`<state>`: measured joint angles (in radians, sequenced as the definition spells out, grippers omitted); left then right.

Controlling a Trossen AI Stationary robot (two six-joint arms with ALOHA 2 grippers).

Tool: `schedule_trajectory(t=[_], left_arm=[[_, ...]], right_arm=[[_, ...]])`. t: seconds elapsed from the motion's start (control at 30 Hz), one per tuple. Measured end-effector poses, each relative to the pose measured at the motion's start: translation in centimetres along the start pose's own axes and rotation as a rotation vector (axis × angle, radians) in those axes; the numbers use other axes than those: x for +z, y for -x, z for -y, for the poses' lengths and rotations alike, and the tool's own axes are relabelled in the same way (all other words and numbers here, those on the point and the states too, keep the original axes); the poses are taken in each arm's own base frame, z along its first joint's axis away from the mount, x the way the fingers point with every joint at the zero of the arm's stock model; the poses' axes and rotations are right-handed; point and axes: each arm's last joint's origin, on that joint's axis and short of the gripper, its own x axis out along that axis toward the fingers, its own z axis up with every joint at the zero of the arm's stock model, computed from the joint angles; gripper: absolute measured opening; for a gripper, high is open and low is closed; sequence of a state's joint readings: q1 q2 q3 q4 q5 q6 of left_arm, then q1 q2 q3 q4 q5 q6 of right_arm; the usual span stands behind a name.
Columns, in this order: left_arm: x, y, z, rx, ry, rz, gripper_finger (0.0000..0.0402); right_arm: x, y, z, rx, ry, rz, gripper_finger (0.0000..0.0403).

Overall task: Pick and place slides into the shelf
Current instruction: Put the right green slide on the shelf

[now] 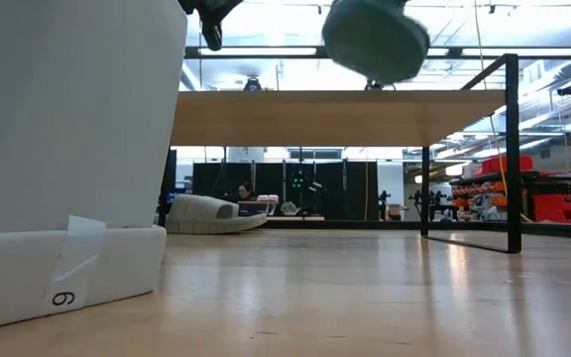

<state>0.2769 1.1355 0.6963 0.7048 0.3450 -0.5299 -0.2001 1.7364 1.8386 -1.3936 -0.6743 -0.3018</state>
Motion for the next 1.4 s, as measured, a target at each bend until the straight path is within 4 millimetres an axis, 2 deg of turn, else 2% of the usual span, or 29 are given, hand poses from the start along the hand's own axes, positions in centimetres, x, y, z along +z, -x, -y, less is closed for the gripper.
schedule_trajectory(t=[0.17, 0.4, 0.7, 1.4], left_arm=[[0.1, 0.1, -0.1, 0.005, -0.002, 0.003, 0.0199], [0.1, 0.1, -0.2, 0.006, -0.002, 0.003, 0.02], [0.1, 0.1, -0.2, 0.006, -0.001, 0.003, 0.0195], [0.1, 0.1, -0.1, 0.006, 0.006, 0.003, 0.0201]], right_arm=[[-0.1, 0.5, -0.9, 0.05, -0.036, -0.016, 0.0009], [-0.5, -1.4, -1.6, 0.087, -0.025, -0.08, 0.0009], [-1.4, -3.2, -0.8, 0.1, -0.057, -0.143, 0.0009], [-1.5, -3.1, -0.6, 0.095, -0.046, -0.15, 0.0009]])
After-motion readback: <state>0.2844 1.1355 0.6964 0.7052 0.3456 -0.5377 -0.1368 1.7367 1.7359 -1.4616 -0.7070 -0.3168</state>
